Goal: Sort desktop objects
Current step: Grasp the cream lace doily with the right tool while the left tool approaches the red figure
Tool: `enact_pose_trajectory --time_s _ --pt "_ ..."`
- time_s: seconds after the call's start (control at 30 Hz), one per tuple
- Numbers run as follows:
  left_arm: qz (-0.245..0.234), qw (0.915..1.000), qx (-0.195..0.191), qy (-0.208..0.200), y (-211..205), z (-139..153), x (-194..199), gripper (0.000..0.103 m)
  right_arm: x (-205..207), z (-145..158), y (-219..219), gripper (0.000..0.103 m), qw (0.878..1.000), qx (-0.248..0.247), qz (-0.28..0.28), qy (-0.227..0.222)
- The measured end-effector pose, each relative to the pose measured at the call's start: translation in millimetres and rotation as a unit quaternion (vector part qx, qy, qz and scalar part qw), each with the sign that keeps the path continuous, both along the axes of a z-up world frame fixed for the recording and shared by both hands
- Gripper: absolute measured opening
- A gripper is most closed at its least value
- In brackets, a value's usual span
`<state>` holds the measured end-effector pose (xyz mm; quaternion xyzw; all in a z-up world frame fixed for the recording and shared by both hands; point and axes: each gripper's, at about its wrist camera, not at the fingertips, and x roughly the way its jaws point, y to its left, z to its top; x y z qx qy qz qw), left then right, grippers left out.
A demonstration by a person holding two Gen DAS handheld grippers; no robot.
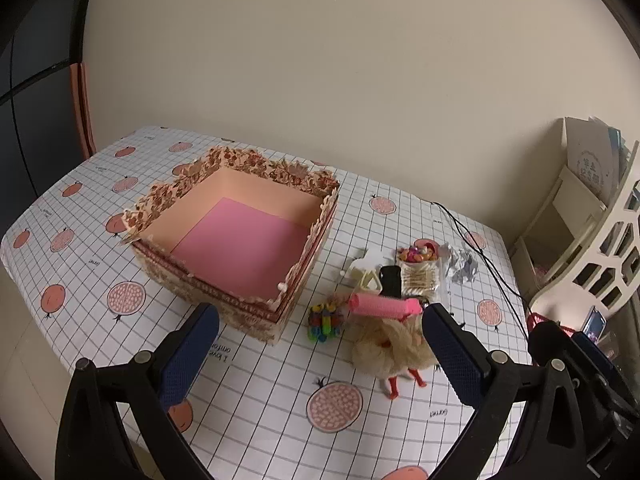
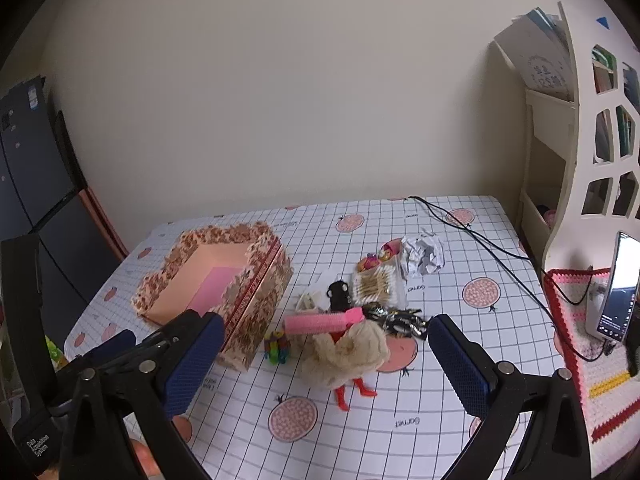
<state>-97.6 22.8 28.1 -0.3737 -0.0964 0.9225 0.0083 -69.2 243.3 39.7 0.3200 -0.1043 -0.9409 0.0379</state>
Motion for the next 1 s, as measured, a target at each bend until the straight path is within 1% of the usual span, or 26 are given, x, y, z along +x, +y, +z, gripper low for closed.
enact_pose_trajectory --time_s 0.07,0.13,0.27,0.4,0.57,0.63,0.73,0.83,0.9,1.0 --pt "-0.001 1.0000 0.001 -0.002 5 -2 -7 0.102 -7 -3 4 0.103 1.000 -0.003 -0.002 -0.007" --pt "-0.003 0.9999 0.002 -0.010 9 -8 -15 0.102 -16 -9 9 0.103 1.000 -0.007 -0.003 -0.025" --pt "-0.003 0.9992 0.011 -0.038 17 -25 -33 0.102 -32 -23 17 0.103 0.999 -0.003 -0.016 -0.043" --pt "0.003 0.9970 0.033 -0.070 22 -46 -49 0.101 -51 -41 26 0.103 0.997 -0.017 -0.018 -0.068" --pt "0.008 0.9944 0.035 -0.099 29 -70 -65 0.101 -72 -69 36 0.103 0.994 -0.038 -0.015 -0.104" --pt "0.009 0.9934 0.037 -0.108 30 -82 -69 0.101 -78 -80 36 0.100 0.992 -0.041 -0.009 -0.117" --pt "0.011 0.9905 0.034 -0.133 32 -97 -77 0.101 -85 -95 37 0.094 0.990 -0.057 -0.003 -0.131" --pt "0.012 0.9890 0.030 -0.144 33 -105 -80 0.100 -90 -108 39 0.088 0.987 -0.074 -0.002 -0.143" --pt "0.014 0.9884 0.032 -0.148 31 -110 -82 0.100 -92 -116 40 0.082 0.985 -0.086 -0.003 -0.149" --pt "0.019 0.9862 0.031 -0.161 30 -117 -85 0.100 -95 -128 40 0.077 0.982 -0.105 -0.003 -0.159"
